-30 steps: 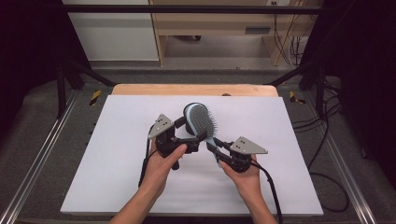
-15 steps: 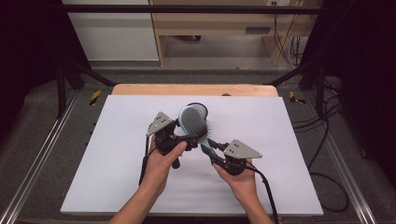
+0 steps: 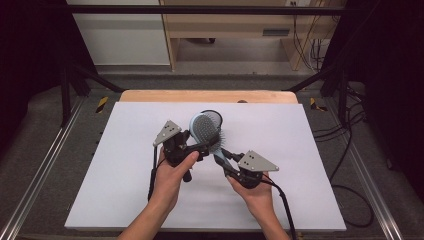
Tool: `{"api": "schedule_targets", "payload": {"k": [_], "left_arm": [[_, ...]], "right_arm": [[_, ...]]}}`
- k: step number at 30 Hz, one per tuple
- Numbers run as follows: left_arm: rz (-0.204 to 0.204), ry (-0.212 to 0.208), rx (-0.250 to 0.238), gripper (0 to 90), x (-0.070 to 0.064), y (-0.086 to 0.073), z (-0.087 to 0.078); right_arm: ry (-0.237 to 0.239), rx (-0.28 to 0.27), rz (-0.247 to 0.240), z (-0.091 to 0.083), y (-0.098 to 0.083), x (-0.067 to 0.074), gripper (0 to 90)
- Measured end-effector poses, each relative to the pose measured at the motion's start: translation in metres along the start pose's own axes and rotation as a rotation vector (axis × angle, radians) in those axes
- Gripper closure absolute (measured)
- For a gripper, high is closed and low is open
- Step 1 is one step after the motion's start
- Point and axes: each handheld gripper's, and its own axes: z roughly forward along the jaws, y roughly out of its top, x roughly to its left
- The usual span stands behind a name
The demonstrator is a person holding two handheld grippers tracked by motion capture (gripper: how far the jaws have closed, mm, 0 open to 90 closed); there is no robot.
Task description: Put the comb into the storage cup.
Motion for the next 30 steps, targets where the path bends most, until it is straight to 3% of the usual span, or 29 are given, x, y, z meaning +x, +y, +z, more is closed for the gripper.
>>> {"api": "schedule_targets", "payload": {"k": [7,30], "left_arm": [[-0.012,-0.002,0.001,31.9,0.0023,-0.0006,0.0],[-0.046,0.014,0.013,39.9,0.0085,-0.0039,-0.0013]], "right_arm": [[-0.001,0.0,-0.005,-0.0002,-0.0005,-0.0008,69.4],[0.007,0.016,0.001,0.0028,-0.0032,0.0005,69.4]]}}
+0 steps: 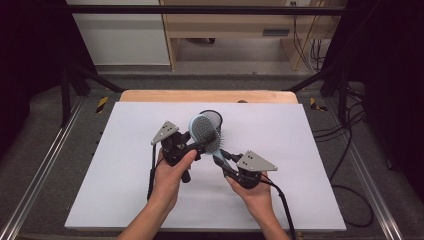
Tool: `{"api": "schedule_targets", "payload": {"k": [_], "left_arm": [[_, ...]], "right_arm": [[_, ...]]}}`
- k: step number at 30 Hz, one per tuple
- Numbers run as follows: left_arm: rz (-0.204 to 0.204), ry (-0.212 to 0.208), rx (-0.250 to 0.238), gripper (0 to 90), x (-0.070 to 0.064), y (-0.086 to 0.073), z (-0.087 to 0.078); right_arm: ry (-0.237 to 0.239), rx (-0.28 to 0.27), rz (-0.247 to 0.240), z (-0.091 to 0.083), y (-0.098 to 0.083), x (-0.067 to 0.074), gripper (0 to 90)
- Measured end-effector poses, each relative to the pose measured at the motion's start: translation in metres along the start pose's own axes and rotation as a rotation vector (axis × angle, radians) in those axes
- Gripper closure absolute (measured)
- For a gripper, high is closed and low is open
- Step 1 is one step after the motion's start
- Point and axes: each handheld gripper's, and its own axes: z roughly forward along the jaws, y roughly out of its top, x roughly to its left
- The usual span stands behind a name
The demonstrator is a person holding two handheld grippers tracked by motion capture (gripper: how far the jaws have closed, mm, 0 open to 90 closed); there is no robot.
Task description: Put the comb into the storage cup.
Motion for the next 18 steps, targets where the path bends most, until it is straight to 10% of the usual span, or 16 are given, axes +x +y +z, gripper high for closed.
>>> {"api": "schedule_targets", "payload": {"k": [18], "left_arm": [[-0.019,-0.003,-0.004,43.6,-0.0004,-0.0031,0.0006]], "right_arm": [[-0.002,0.024,0.005,0.0028,-0.0027,0.0003,69.4]]}}
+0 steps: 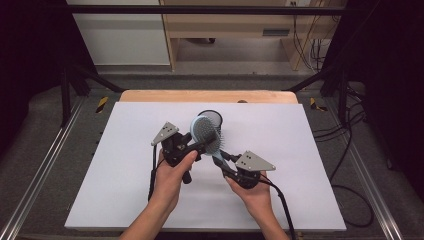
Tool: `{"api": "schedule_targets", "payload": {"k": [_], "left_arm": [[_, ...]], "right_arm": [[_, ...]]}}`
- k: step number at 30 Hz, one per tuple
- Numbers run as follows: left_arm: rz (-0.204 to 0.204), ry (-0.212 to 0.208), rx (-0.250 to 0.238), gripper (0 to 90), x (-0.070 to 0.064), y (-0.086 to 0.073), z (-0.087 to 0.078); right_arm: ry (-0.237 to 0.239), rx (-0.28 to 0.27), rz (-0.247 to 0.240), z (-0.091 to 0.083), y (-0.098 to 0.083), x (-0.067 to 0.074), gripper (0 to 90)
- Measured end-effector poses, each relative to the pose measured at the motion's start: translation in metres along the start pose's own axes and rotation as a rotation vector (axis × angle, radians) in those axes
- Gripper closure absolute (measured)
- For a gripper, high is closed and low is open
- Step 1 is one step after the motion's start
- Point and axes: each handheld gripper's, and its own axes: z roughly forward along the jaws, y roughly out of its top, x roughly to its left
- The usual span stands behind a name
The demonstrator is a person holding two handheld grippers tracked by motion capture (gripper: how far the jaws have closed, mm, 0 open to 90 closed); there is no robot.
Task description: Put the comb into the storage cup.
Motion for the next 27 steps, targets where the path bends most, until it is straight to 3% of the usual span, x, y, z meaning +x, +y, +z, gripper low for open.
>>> {"api": "schedule_targets", "payload": {"k": [11,27], "left_arm": [[-0.05,-0.014,-0.012,47.3,-0.0005,-0.0019,0.0005],[-0.049,-0.033,-0.012,49.5,-0.0004,-0.002,0.0006]], "right_arm": [[-0.003,0.013,0.0,0.0008,-0.0008,0.0004,69.4],[0.001,0.018,0.009,0.0014,-0.001,0.0005,68.7]]}}
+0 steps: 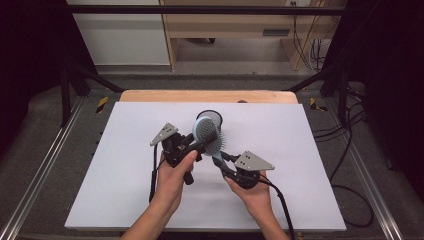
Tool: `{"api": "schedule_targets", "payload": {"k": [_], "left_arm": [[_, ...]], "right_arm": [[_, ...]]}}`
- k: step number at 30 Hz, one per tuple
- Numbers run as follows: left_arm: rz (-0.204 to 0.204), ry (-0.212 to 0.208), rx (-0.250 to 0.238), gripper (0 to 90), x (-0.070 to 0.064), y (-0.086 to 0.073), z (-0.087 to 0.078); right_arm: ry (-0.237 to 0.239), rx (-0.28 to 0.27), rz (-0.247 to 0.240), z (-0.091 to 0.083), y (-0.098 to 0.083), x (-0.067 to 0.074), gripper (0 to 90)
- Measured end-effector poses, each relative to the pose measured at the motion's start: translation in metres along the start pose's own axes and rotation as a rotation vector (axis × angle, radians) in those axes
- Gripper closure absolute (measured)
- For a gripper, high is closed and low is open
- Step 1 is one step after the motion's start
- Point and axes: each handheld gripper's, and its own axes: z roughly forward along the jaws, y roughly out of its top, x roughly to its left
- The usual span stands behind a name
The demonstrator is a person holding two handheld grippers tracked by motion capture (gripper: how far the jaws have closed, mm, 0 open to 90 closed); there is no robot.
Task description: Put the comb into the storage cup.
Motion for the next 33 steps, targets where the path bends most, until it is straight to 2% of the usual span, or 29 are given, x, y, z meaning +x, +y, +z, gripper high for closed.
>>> {"api": "schedule_targets", "payload": {"k": [3,4,5,7,8,14,16,20,22,26,33], "left_arm": [[0.002,0.001,0.0,49.7,0.0,0.0,0.0],[-0.002,0.0,-0.005,49.7,0.0,0.0,0.0],[0.0,0.002,-0.007,49.7,0.001,0.001,0.0],[0.012,0.013,-0.01,49.7,0.001,0.003,0.0],[0.019,0.017,-0.011,49.6,0.001,0.004,0.0],[0.057,0.031,-0.023,49.5,0.001,0.013,-0.003],[0.073,0.035,-0.028,49.5,0.001,0.016,-0.004],[0.091,0.036,-0.049,49.4,0.002,0.026,-0.007],[0.096,0.04,-0.068,49.4,0.004,0.032,-0.008],[0.104,0.039,-0.085,49.4,0.007,0.043,-0.009],[0.121,0.04,-0.105,49.4,0.008,0.062,-0.006]], "right_arm": [[0.013,0.002,0.007,0.001,0.0,0.001,60.1],[0.011,0.009,0.007,0.003,0.0,0.002,48.9],[0.011,0.009,0.007,0.003,0.0,0.002,48.9],[-0.004,0.042,0.014,0.005,-0.001,0.003,34.4],[-0.002,0.054,0.019,0.006,0.0,0.003,30.3],[-0.012,0.102,0.036,0.003,0.001,0.001,12.9],[-0.019,0.121,0.05,0.0,0.001,-0.001,10.2],[-0.057,0.135,0.03,-0.012,0.005,-0.008,7.3],[-0.061,0.133,0.051,-0.017,0.004,-0.014,7.1],[-0.091,0.162,0.071,-0.027,-0.004,-0.023,7.6],[-0.204,0.097,0.079,-0.059,-0.015,-0.034,6.4]]}}
